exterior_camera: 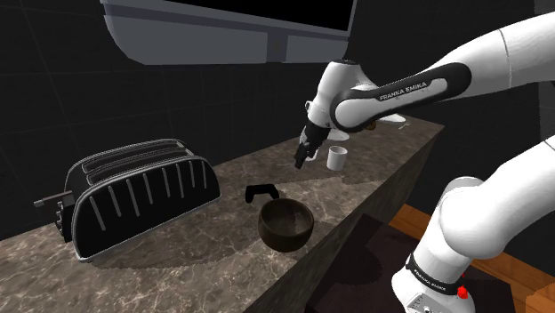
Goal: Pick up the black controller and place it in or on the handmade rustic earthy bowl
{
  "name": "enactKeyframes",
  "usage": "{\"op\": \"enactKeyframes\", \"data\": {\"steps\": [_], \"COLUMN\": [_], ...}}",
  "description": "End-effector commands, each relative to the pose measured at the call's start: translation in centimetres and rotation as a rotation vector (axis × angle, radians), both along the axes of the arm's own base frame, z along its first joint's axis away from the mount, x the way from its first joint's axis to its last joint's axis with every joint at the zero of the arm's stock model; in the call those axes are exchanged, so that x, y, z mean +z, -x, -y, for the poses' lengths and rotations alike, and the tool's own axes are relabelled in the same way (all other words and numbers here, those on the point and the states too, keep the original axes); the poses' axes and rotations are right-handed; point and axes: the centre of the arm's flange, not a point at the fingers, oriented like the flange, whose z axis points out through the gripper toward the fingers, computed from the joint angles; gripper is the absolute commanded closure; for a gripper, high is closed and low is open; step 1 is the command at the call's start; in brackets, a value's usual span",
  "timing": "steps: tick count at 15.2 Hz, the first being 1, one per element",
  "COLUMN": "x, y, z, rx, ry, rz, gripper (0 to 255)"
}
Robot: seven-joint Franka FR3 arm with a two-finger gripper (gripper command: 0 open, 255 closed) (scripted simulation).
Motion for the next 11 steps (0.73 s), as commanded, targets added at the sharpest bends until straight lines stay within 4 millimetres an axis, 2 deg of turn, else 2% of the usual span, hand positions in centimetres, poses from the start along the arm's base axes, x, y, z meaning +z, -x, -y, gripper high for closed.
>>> {"op": "enactKeyframes", "data": {"steps": [1,11], "x": [-2.3,-13.0], "y": [-1.5,-8.7], "z": [0.1,-0.8], "rx": [0.024,0.141], "ry": [0.000,0.001], "rz": [0.011,0.051], "gripper": [0,0]}}
